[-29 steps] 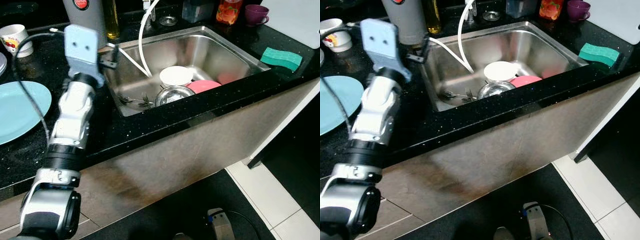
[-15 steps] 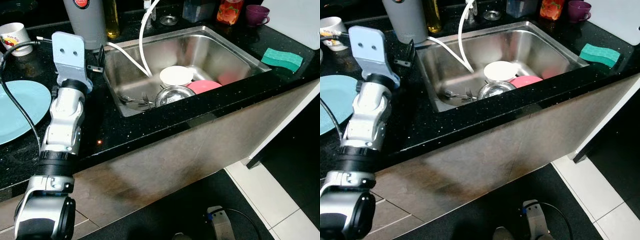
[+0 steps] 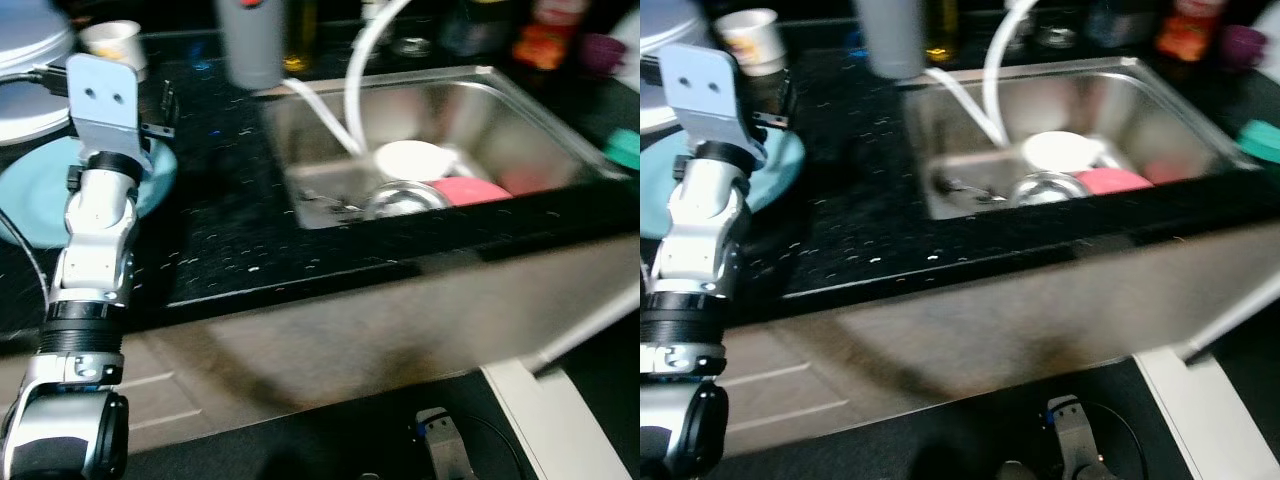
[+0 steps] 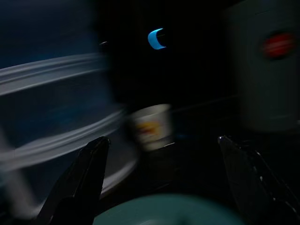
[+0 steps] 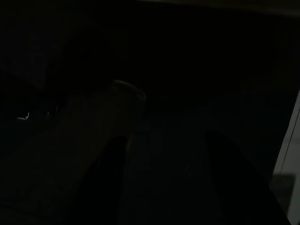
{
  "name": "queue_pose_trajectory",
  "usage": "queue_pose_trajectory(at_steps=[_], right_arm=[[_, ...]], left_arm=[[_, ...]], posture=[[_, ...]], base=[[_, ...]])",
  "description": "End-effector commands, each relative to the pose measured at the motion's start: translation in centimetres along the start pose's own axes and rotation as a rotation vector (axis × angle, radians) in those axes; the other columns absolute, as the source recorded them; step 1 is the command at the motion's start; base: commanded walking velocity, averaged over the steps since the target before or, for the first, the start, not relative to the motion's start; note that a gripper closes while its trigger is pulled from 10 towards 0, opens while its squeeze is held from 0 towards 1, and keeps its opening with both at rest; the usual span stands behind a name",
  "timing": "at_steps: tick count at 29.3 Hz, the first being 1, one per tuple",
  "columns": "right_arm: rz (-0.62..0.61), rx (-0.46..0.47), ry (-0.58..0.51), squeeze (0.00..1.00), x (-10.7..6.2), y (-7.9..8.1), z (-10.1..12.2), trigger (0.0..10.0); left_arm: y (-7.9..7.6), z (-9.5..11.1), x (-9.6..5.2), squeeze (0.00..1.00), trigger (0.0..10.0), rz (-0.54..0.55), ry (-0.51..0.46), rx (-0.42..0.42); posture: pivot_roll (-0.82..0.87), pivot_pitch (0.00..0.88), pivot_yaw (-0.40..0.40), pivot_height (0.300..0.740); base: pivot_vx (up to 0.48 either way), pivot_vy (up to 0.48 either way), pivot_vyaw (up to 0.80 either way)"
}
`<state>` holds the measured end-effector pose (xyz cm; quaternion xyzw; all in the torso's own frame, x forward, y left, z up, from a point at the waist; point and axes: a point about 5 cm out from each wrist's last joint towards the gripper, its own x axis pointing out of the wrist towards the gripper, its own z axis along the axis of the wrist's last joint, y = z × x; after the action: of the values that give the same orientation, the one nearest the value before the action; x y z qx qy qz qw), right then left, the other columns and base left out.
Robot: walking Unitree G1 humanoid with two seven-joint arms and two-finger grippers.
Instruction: Kitchen organization
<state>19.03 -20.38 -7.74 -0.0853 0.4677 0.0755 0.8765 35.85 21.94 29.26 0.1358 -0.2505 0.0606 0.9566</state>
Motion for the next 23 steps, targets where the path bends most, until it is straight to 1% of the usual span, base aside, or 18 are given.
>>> queue_pose_trajectory(at_steps=[1,4,14,18,21,22,23], right_arm=[[0.004,0.000,0.030,0.00,-0.1,0.1,-0.9,10.0],[0.002,-0.001,0.032,0.00,-0.1,0.1,-0.9,10.0],[-0.001,-0.002,0.033,0.00,-0.2,-0.1,-0.9,10.0],[-0.012,0.001,0.034,0.00,-0.2,-0.2,-0.9,10.0],[-0.013,0.002,0.034,0.00,-0.2,-0.2,-0.9,10.0],[-0.013,0.003,0.035,0.00,-0.2,-0.2,-0.9,10.0],[-0.014,0.002,0.036,0.00,-0.2,-0.3,-1.0,10.0]], left_arm=[[0.3,0.0,-0.4,0.00,10.0,0.005,0.004,0.018],[0.3,0.0,-0.5,0.00,10.0,0.015,0.012,-0.004],[1.2,0.2,-0.5,0.00,10.0,0.046,0.016,-0.018],[1.8,-0.1,-0.5,0.00,10.0,0.075,0.033,-0.073],[1.9,-0.1,-0.5,0.00,10.0,0.077,0.034,-0.081],[2.0,-0.3,-0.5,0.00,10.0,0.082,0.045,-0.100],[2.1,-0.7,-0.5,0.00,10.0,0.095,0.067,-0.156]], posture=[[0.02,0.133,0.001,0.740],[0.03,0.133,-0.002,0.740],[0.03,0.130,-0.009,0.740],[0.02,0.137,-0.013,0.740],[0.02,0.137,-0.013,0.740],[0.01,0.141,-0.010,0.740],[0.01,0.146,-0.013,0.740]], base=[[0.000,0.000,0.80],[0.000,0.000,0.80],[0.000,0.000,0.79],[0.000,0.000,0.00],[0.000,0.000,0.00],[0.000,0.000,0.00],[0.000,0.000,0.00]])
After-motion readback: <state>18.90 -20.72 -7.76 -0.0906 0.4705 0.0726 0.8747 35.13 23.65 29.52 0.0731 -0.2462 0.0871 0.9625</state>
